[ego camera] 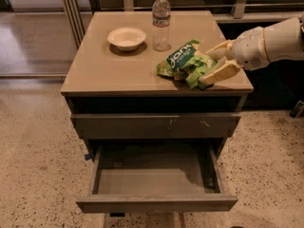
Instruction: Place green rice chip bag into middle drawer
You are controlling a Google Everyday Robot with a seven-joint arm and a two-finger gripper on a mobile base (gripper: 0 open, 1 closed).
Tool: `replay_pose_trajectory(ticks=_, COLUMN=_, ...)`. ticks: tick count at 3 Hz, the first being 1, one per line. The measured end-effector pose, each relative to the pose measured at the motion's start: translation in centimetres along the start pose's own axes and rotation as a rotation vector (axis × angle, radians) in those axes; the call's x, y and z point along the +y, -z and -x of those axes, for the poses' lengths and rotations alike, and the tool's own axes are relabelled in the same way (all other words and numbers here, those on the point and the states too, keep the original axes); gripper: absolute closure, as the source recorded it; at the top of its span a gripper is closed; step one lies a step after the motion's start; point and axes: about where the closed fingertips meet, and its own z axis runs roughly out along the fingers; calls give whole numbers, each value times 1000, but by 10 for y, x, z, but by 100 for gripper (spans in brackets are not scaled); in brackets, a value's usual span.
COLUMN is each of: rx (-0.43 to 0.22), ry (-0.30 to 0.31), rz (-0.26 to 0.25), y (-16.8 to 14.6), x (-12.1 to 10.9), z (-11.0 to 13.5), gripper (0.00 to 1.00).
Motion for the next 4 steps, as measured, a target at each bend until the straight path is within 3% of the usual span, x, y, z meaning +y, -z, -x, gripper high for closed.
replay_pose_trajectory(ticks=1, rx=-62, ry=72, rz=79, y=13, x=22, z=11, gripper=100)
replay_pose_trajectory(ticks=2, rx=-121, ry=105, rz=198, y=40, x=56, z=21, gripper=100)
replay_pose_trajectory(ticks=3, rx=-148, ry=104, rz=342, y=73, x=100, z=26, gripper=100)
replay_pose_trajectory(ticks=4, rx=-192, ry=87, rz=448, y=85, x=126, z=34, gripper=100)
